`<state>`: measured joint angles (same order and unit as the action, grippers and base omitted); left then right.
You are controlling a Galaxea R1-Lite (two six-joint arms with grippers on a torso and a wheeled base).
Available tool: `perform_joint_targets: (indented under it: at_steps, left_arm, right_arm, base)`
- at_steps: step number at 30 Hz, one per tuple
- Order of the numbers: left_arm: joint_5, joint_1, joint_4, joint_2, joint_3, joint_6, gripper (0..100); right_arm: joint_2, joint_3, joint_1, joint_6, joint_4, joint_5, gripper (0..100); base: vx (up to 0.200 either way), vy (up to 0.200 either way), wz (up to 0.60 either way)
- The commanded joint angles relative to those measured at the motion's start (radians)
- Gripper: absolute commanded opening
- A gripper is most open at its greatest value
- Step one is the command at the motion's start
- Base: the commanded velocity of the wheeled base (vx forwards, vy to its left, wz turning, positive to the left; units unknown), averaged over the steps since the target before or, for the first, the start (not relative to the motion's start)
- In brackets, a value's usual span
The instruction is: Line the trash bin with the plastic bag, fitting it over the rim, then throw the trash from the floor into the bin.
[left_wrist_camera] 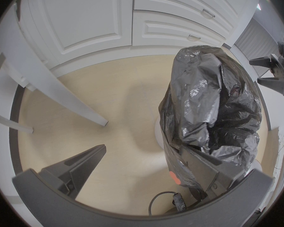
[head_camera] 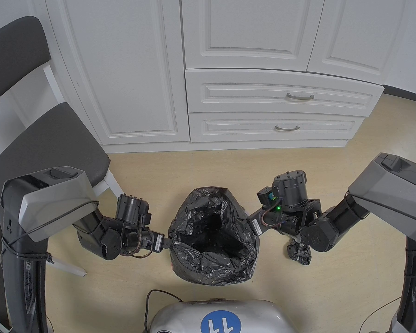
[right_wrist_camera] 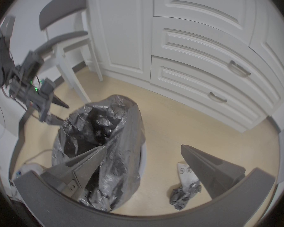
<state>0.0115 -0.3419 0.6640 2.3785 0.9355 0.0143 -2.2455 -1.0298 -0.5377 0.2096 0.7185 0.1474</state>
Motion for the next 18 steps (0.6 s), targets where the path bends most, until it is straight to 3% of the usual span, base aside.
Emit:
perform_joint_targets:
  at_steps: [1, 12, 18]
  left_arm:
    - [0.067, -0.032, 0.055, -0.096, -0.126, 0.036, 100]
    - [0.111, -0.068, 0.141, -0.105, -0.184, 0.07, 100]
    - [0.14, -0.072, 0.252, -0.114, -0.27, 0.07, 100]
  right_arm:
    - [-0.06, -0.026, -0.079, 0.091, 0.01, 0.104, 100]
    - [-0.103, -0.021, -0.097, 0.103, 0.042, 0.133, 100]
    - [-0.017, 0.04, -0.048, 0.151, 0.042, 0.133, 100]
  base:
    - [0.0, 0.0, 0.0]
    - [0.0, 0.0, 0.0]
    - [0.0, 0.0, 0.0]
